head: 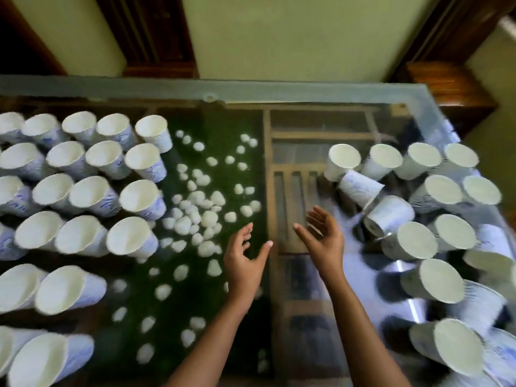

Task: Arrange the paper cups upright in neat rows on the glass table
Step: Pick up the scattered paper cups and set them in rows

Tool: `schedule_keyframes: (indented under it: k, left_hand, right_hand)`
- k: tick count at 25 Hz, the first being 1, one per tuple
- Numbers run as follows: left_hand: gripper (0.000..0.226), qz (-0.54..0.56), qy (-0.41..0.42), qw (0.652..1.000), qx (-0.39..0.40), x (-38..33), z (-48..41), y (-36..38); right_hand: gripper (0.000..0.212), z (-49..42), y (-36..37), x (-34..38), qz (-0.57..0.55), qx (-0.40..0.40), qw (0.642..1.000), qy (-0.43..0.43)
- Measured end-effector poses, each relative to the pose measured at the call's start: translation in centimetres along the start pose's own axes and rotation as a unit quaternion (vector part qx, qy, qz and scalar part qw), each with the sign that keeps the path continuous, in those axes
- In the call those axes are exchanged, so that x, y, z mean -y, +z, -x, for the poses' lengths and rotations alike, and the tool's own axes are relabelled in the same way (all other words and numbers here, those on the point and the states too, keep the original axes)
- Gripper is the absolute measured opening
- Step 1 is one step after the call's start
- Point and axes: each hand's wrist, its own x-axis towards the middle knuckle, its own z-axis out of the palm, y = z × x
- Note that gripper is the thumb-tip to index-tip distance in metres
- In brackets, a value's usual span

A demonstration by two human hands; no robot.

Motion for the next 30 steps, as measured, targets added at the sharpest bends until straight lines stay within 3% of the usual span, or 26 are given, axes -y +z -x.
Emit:
schedule_keyframes:
  k: [5, 10, 14, 17, 24, 30]
  left_hand:
    - [0.052, -0.055, 0.108, 0.981, 0.15, -4.1, -2.1, 8.5]
    - [0.061, -0.166, 0.266, 0.913, 0.262, -7.3, -4.6, 15.9]
    - [0.071, -0.252, 0.361, 0.844, 0.306, -8.0, -6.1, 19.7]
    - [0.069, -0.282, 0.381, 0.826, 0.305, -8.3, -6.2, 20.6]
    - [0.066, -0.298, 0.361, 0.838, 0.278, -8.2, -5.6, 20.7]
    - [0.067, -0.198, 0.241, 0.929, 0.201, -8.3, -5.2, 19.0]
  right_hand:
    - [0.04, -1.7, -6.9, -0.4, 0.033, -0.145, 0.989, -0.017]
    - [0.034, -1.7, -9.1, -0.6, 0.125, -0.209, 0.966, -0.087]
    - [0.031, -1.7, -9.1, -0.9, 0.185, -0.253, 0.944, -0.104]
    - [0.033, -2.2, -9.8, -1.1, 0.204, -0.278, 0.933, -0.099]
    - [0.042, -4.2, -10.6, -1.8, 0.264, -0.28, 0.92, -0.069]
    - [0.032, -4.8, -9.8, -2.2, 0.221, -0.288, 0.926, -0.104]
